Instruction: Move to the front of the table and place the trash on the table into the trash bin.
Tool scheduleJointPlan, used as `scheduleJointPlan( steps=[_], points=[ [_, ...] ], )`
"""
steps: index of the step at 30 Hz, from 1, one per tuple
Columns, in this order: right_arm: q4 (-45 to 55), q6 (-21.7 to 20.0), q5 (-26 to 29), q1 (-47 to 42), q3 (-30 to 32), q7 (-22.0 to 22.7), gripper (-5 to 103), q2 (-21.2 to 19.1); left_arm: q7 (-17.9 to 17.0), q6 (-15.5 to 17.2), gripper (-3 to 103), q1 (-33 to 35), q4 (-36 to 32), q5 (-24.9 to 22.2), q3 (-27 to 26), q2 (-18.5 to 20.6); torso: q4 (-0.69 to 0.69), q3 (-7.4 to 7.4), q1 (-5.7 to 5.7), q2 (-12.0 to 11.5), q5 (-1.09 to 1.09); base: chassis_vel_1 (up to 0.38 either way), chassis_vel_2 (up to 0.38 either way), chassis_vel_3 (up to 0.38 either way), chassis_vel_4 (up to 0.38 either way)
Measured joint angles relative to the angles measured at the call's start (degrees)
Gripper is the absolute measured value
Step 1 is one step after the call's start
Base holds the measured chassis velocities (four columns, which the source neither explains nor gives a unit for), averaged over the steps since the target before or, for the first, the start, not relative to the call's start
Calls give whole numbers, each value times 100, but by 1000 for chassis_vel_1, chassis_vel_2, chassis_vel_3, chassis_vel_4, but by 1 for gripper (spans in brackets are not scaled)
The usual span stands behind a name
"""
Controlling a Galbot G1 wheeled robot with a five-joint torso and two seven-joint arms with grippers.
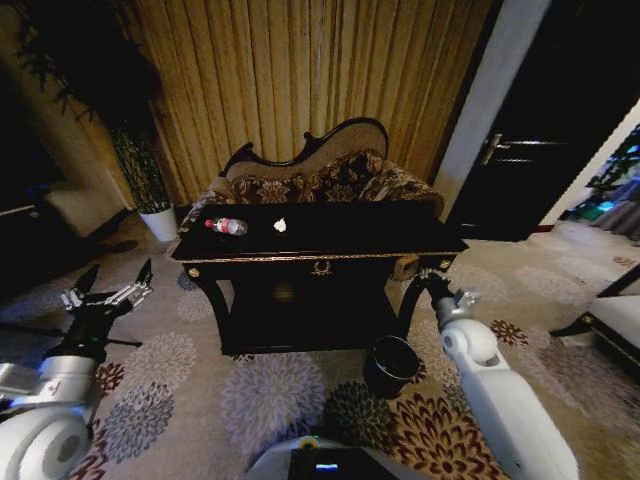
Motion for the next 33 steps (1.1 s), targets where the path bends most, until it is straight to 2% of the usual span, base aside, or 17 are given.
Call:
scheduleJointPlan(
  steps=[4,11,23,33],
  points=[
    [-305,77,-3,-28,1,-39,0,94,0,-1,100,-2,20,1,19,-16,0,0,0,0,0,0,0,0,0],
    [-1684,454,-327,135,1,-235,0,349,2,-8,100,-3,28,2,25,-32,0,0,0,0,1,0,0,0,0],
    [-3391,897,-658,530,-16,-245,0,583,2,-26,100,29,-8,-22,-40,-34,1,0,0,1,-1,0,0,0,0],
    [-3740,1085,-715,523,-33,-222,0,600,5,-30,100,44,-56,-22,-32,-48,0,0,0,1,0,0,0,0,0]
  ],
)
